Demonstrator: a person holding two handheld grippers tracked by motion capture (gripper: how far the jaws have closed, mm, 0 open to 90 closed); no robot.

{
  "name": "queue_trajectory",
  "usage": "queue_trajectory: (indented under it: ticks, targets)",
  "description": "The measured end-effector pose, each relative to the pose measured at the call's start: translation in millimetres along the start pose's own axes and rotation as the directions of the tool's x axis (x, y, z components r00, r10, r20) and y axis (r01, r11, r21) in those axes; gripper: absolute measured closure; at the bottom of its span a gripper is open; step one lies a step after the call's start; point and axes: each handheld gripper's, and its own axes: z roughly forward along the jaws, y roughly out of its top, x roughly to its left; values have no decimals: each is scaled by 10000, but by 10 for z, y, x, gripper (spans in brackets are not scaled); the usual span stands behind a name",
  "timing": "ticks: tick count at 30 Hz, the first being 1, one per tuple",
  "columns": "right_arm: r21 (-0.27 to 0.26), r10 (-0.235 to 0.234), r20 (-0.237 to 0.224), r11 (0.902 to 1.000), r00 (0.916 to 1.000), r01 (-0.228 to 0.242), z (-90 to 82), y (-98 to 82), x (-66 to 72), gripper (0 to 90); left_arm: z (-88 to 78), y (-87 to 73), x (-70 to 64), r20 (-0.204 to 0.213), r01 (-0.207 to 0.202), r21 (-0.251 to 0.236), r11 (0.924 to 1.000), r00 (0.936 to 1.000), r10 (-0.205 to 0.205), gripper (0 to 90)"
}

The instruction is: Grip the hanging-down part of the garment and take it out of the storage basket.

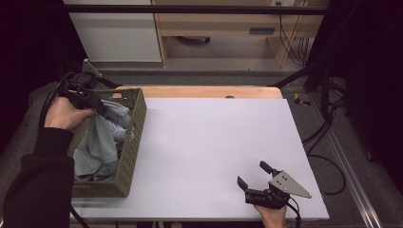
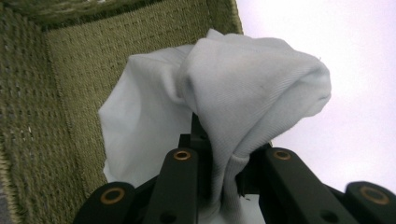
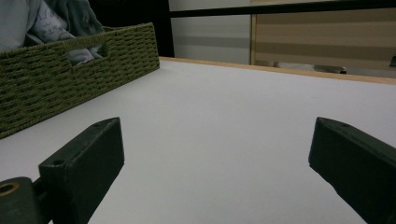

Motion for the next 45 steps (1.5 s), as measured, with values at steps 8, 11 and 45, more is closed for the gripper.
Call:
queue_trajectory:
  ticks: [8,11,45]
  targets:
    - [107,-5,-85,9999,10000,6,27,4,20,36,-189,-10,-15,-83,-99,-278,9996,9999,97,795]
    - [72,-32,-140,10000,9999,33,31,4,21,36,-260,-7,-28,-117,-152,-401,9991,9998,148,795]
    - [-195,-320,-1935,9994,9806,288,508,397,367,33,-1340,69,-248,-832,-501,-2322,9714,9960,315,798]
